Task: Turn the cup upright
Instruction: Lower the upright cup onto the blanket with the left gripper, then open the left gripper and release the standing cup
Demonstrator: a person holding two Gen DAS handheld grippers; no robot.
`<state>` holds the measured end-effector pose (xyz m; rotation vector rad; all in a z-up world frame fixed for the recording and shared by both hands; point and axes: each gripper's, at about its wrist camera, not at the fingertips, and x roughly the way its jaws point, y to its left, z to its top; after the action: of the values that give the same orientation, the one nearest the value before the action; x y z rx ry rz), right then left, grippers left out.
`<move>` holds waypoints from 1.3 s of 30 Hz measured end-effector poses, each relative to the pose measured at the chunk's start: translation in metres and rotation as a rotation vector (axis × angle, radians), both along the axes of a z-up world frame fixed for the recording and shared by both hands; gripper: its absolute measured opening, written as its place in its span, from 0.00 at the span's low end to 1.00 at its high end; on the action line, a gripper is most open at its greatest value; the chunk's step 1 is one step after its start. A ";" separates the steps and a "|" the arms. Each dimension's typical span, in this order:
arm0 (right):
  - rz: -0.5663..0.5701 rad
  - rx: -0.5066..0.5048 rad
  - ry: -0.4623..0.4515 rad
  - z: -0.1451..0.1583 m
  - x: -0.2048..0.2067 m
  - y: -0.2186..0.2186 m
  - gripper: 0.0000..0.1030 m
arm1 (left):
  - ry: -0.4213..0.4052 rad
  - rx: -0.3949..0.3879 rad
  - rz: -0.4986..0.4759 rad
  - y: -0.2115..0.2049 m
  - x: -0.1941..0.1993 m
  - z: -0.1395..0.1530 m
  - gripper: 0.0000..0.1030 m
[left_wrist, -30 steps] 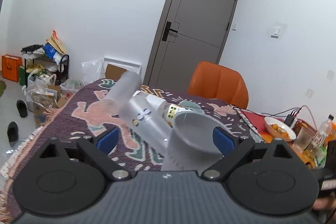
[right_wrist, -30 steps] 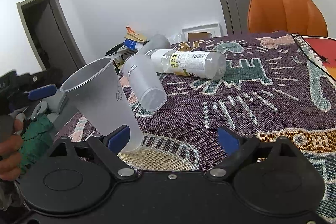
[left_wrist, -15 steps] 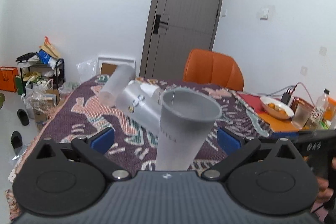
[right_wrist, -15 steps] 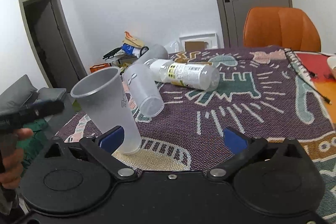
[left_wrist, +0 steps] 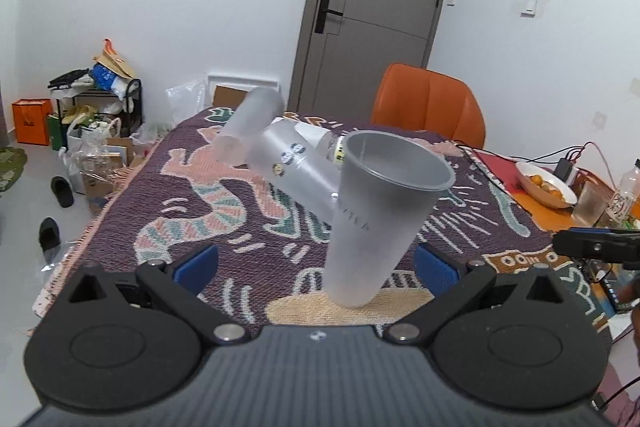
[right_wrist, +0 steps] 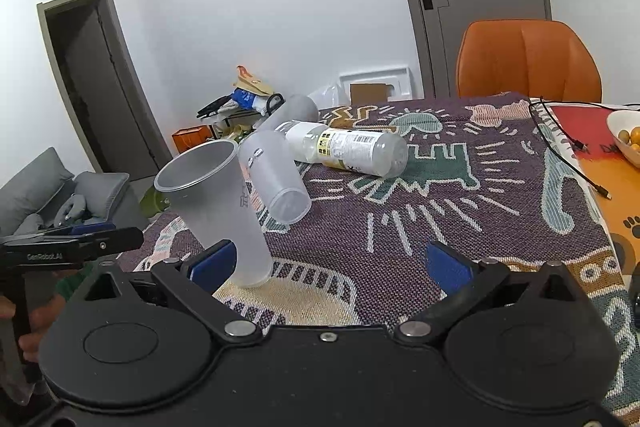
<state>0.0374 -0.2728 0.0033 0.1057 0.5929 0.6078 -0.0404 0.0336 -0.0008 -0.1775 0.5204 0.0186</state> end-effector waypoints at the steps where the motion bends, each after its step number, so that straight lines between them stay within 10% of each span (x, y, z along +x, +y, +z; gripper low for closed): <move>1: 0.000 0.000 0.003 0.000 -0.001 -0.001 1.00 | -0.001 0.005 0.002 0.000 -0.001 0.001 1.00; 39: 0.029 -0.018 0.026 -0.006 -0.004 -0.003 1.00 | 0.018 0.043 -0.036 -0.010 -0.002 0.003 1.00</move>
<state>0.0333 -0.2760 -0.0026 0.0882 0.6258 0.6295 -0.0427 0.0240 0.0021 -0.1265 0.5408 -0.0034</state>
